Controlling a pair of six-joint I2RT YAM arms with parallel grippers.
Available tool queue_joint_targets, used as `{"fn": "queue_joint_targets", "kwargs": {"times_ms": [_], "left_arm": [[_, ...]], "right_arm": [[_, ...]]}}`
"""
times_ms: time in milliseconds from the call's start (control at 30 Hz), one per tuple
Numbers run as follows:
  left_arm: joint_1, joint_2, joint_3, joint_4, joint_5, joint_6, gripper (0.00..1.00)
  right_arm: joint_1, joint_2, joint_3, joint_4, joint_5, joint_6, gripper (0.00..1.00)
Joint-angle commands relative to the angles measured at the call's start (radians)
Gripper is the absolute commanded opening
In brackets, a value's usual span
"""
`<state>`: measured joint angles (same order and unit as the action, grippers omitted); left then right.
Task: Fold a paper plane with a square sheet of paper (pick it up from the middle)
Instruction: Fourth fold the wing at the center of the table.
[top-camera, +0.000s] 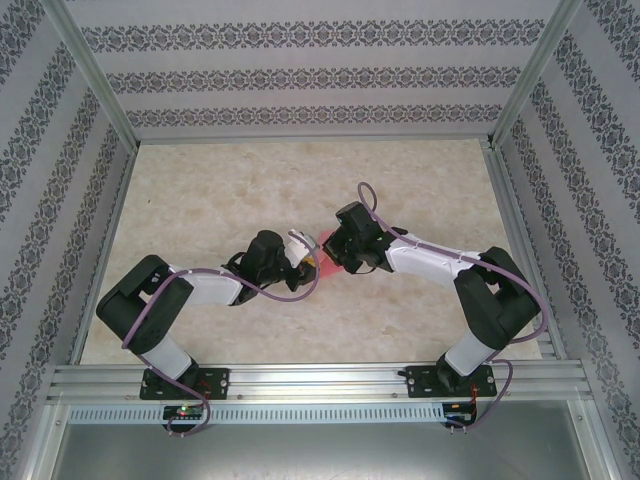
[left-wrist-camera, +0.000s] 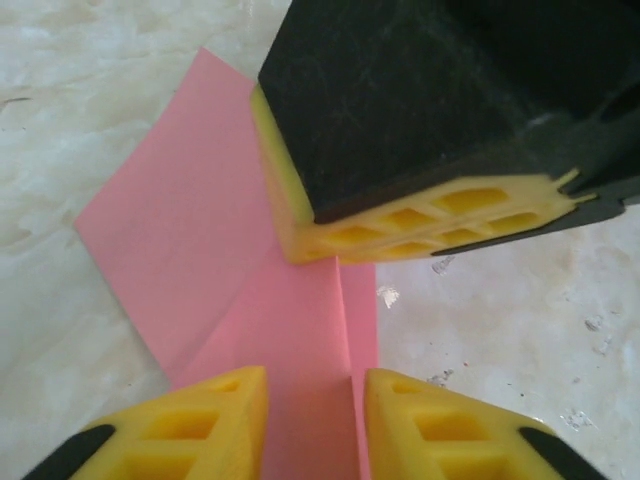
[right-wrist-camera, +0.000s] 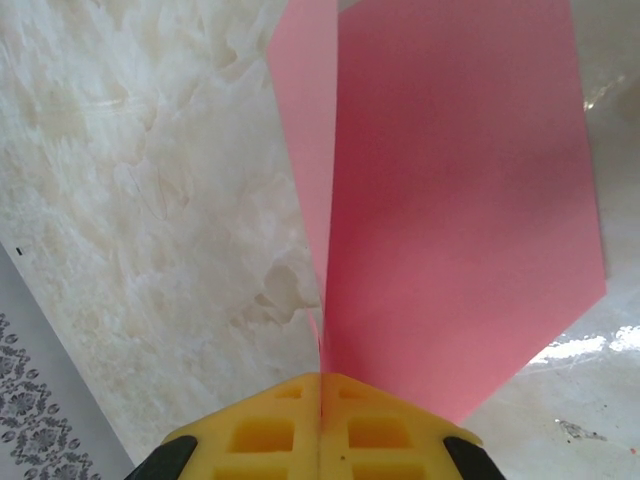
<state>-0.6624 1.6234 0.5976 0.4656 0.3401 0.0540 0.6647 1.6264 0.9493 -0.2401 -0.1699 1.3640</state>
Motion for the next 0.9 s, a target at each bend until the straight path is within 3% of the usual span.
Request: {"fn": "queue_joint_targets", "kwargs": {"times_ms": [0,167,533,633,733,867], "left_arm": [[-0.011,0.007,0.001,0.054,-0.024,0.032,0.27],[-0.011,0.015,-0.004,0.049,-0.051,0.033,0.23],[-0.011,0.025,-0.003,0.040,-0.031,0.072,0.27],[-0.011,0.030,0.000,0.037,-0.034,0.075,0.23],[-0.011,0.036,0.001,0.041,-0.037,0.071,0.16],[-0.011,0.036,0.001,0.048,-0.019,0.034,0.13]], "right_arm": [[-0.014,-0.002,0.028,-0.023,-0.022,0.007,0.07],[-0.022,-0.008,0.021,0.000,-0.046,0.009,0.10],[-0.029,0.008,0.016,0.025,-0.093,0.036,0.05],[-0.032,0.007,0.019,0.028,-0.104,0.039,0.05],[-0.037,0.001,0.018,0.031,-0.113,0.028,0.12],[-0.065,-0.031,-0.004,0.036,-0.113,-0.073,0.40]]}}
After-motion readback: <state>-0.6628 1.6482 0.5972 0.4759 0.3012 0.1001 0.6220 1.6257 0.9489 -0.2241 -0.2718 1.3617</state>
